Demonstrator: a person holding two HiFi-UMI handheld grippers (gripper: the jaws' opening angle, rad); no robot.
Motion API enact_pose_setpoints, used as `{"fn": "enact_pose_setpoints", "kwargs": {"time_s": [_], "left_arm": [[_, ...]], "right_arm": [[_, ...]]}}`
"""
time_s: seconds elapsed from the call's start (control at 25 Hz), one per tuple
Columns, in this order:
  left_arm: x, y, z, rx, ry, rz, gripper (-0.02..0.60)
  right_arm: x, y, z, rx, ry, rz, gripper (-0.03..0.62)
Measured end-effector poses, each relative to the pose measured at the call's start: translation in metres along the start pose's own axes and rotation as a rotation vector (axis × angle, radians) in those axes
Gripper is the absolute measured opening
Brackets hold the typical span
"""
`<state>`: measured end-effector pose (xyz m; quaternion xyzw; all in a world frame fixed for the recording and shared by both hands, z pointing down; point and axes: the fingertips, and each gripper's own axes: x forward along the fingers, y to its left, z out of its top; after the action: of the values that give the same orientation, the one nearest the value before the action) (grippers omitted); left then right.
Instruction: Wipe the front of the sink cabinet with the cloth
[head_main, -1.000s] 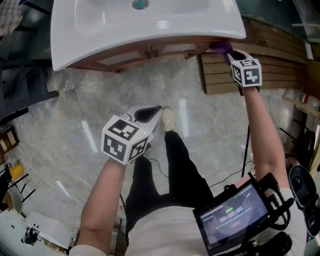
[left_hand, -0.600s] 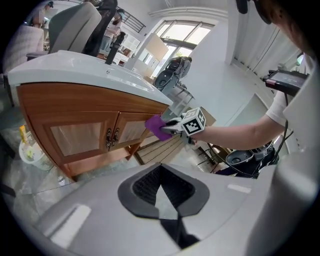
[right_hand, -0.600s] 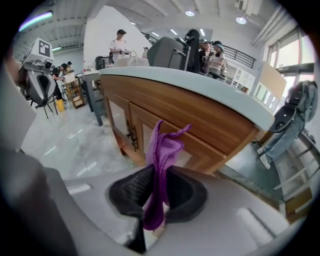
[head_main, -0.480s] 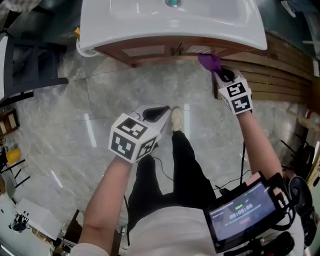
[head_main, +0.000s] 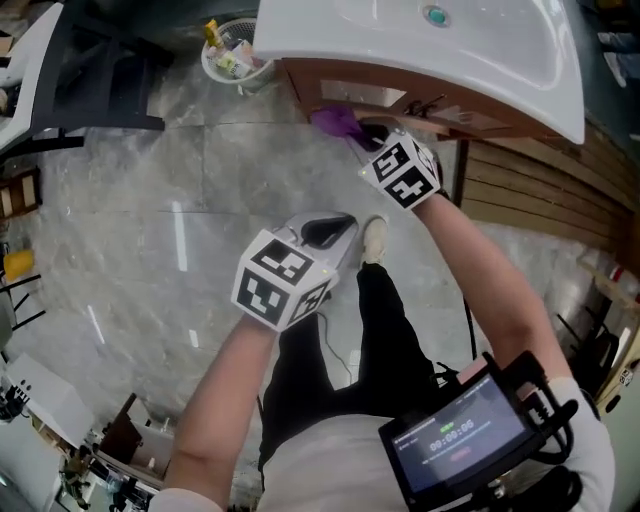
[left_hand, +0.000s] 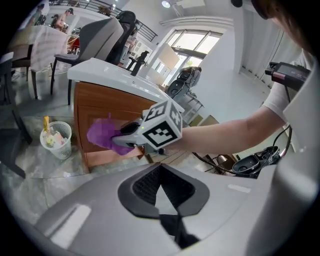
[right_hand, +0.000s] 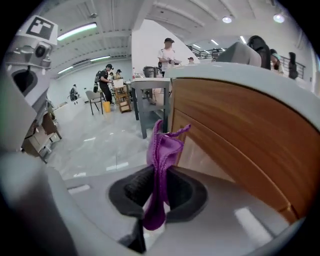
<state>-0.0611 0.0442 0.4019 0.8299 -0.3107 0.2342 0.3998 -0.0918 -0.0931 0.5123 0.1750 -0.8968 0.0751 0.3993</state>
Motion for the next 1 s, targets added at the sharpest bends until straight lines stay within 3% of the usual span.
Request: {"fn": "enact_pose_setpoints", "kwargs": {"time_s": [0.16, 0.36, 0.6, 1.0], "left_arm": [[-0.021, 0.016, -0.01, -0.032, -0.021, 0.025, 0.008], [-0.035, 0.031, -0.023, -0.062, -0.033, 0.03, 0.008], [-0.03, 0.031, -0.026, -0.061, -0.033, 0.016, 0.008], [-0.001, 0.004, -0.004, -0.009, -0.004, -0.041, 0.008]], "right_arm": [[0.048, 0.009, 0.041, -0.025, -0.016, 0.026, 0.054], [0.081, 0.002, 0.057, -0.029, 0.011, 0.01, 0.054], [0.074, -0.026, 0.039, 0.038, 0.032, -0.053, 0.055], [0.013, -0.084, -0.029, 0.116, 0.083, -0.176, 0.054]]}}
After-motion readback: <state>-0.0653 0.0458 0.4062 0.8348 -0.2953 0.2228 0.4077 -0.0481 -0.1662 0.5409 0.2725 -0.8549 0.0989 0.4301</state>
